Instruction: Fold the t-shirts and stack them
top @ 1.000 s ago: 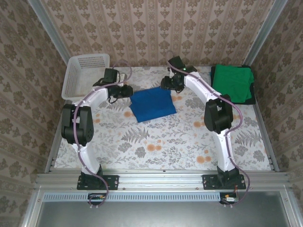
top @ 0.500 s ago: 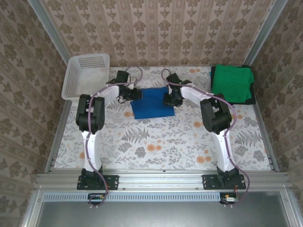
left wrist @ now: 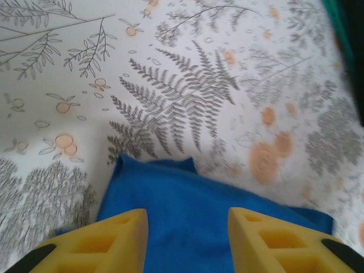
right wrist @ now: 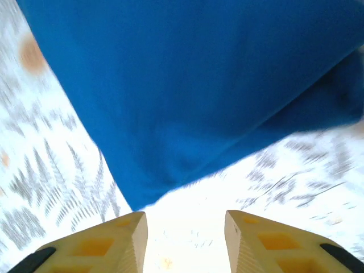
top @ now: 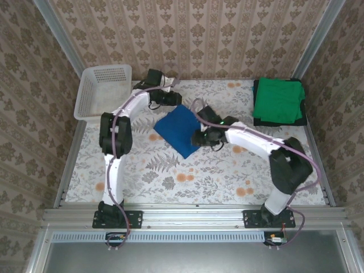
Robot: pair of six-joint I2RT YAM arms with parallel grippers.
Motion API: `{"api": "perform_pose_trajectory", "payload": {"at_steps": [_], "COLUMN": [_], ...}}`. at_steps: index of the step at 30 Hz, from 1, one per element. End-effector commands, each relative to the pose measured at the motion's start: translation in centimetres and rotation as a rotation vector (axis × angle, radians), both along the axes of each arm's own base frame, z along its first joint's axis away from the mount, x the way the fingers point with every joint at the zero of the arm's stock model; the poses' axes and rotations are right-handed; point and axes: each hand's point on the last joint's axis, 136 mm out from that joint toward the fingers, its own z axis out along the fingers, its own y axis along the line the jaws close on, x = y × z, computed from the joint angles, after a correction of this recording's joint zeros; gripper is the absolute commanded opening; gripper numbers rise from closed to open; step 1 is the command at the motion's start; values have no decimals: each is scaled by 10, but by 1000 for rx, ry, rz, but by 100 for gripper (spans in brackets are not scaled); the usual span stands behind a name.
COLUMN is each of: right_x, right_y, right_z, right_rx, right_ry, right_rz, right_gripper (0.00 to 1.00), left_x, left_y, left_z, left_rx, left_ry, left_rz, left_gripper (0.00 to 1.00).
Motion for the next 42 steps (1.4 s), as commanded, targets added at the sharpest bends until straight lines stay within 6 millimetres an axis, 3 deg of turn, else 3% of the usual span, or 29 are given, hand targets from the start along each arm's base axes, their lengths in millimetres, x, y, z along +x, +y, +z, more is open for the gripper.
{"api": "perform_pose_trajectory", "payload": {"at_steps": [1,3,6,9,11,14,18,22,24,29,33,37,42], "right_x": [40,70,109,124,121,101,62,10,-13,-11,4,27,44], "right_y": [-29,-35,-35,-33,-27,-22,-22,-33,-41,-60,-49,-18,-11], "right_z": [1,-12,-34,-56,-64,-69,-69,-71,-69,-56,-58,-56,-76], "right_rx": [-59,-62,-66,-94,-76,-54,-46,-81,-91,-25,145,306,288], "right_ry": [-32,-5,35,84,116,128,141,158,167,104,107,93,123], "right_rz": [-45,-51,-50,-39,-25,-12,-19,-51,-67,-159,-218,-196,-239], "right_gripper": [50,50,47,43,34,31,17,18,30,54,68,68,63], "left_x": [-29,-60,-105,-140,-153,-155,-134,-103,-90,-85,-94,-101,-106], "left_y": [26,40,54,60,61,60,54,54,52,50,46,46,42], "left_z": [62,52,16,-23,-49,-73,-81,-83,-82,-80,-81,-88,-91], "left_rx": [3,15,30,16,-3,-6,-10,0,-6,-25,-47,-52,-58], "left_ry": [-129,-120,-52,25,81,146,154,157,167,172,179,194,207], "left_rz": [34,72,120,153,172,181,171,154,133,108,92,99,96], "left_gripper": [44,45,45,45,45,42,40,39,38,38,38,38,38]}}
